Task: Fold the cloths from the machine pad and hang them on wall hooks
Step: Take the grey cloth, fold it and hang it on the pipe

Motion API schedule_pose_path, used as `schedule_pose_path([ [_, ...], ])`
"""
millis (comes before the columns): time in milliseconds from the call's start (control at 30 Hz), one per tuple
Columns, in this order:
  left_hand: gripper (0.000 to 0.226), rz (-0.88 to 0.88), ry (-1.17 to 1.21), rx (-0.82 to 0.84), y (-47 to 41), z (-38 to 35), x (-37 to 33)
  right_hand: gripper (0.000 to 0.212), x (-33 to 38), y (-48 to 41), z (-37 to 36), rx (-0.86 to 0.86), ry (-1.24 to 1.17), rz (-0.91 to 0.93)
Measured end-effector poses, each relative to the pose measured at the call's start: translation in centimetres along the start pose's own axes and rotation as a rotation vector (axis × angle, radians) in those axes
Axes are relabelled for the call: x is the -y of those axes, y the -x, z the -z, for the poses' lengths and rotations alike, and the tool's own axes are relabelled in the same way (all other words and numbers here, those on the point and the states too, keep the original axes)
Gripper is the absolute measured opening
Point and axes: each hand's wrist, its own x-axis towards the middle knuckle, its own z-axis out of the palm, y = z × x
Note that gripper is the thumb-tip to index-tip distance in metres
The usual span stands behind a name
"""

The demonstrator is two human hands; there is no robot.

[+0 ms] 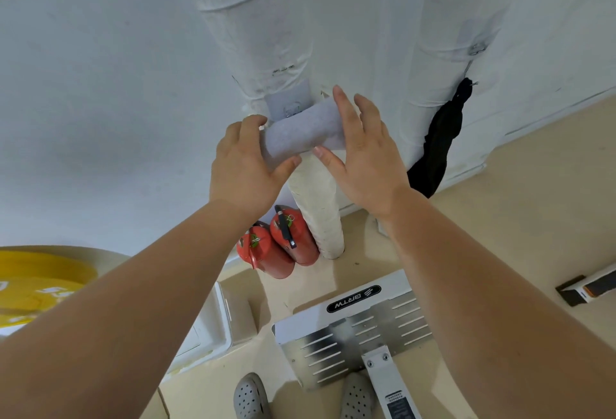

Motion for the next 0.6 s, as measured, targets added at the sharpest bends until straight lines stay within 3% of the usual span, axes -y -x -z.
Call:
schedule_pose_path([
  [300,0.094,-0.028,-0.01,-0.044,2.5,2.5,-1.2,0.08,2.0,2.6,2.7,0.068,-0.021,-0.125],
  [600,0.088,-0.188,0.034,0.094,9.9,7.7,-0.9,0.077,8.7,12.9,8.5,0.134,0.087,-0.31],
])
